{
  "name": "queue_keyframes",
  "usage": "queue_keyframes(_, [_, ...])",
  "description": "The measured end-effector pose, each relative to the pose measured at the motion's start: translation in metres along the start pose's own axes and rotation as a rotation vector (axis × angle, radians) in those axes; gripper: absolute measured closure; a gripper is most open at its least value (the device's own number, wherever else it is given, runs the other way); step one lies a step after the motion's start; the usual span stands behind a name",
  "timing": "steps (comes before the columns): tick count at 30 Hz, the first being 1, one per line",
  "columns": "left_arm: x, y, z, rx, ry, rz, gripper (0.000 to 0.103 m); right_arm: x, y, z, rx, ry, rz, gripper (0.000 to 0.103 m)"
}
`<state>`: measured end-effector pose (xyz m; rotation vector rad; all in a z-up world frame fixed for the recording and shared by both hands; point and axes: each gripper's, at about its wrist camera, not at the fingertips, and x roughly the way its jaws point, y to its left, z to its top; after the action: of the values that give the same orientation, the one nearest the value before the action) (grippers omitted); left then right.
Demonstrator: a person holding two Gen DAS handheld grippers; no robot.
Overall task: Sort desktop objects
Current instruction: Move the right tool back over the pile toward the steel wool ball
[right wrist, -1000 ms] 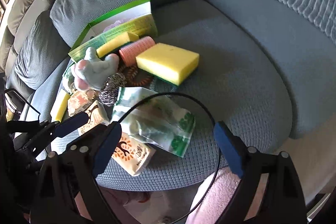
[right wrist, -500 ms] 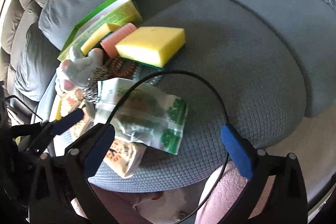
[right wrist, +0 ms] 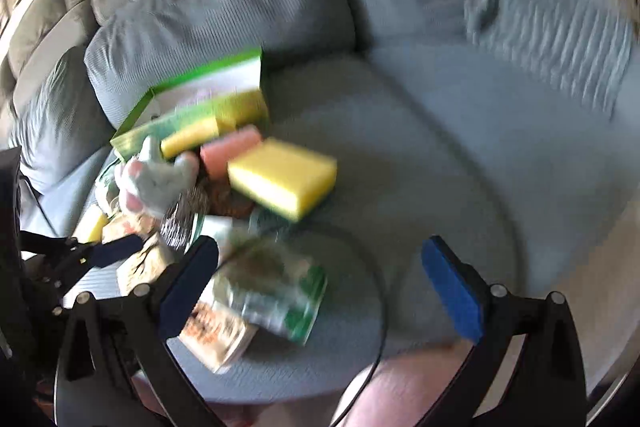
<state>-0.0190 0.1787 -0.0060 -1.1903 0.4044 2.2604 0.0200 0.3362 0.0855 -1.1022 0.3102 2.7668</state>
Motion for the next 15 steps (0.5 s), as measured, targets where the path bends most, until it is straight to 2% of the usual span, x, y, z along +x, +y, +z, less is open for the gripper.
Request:
queue_keyframes(2, [0.0,0.002,0.002,-0.01,-0.007,0.024,0.037,0.001,0.008,0.01,-0.06,-0.071,-0.013,0.001])
queue_keyframes(5, [0.0,0.009,0.005,-0.046,-0.007,0.037,0.037,0.015,0.02,0.026,-0.106,-0.103,0.0,0.001])
queue_keyframes(11, [-0.002,0.02,0.008,-0.07,-0.006,0.072,0.037,0.049,0.03,0.04,-0.113,0.021,0.099,0.001])
queue_keyframes(15, [-0.001,0.029,0.005,-0.09,0.0,0.099,0.037,0.06,0.04,0.043,-0.152,0.058,0.161,0.001])
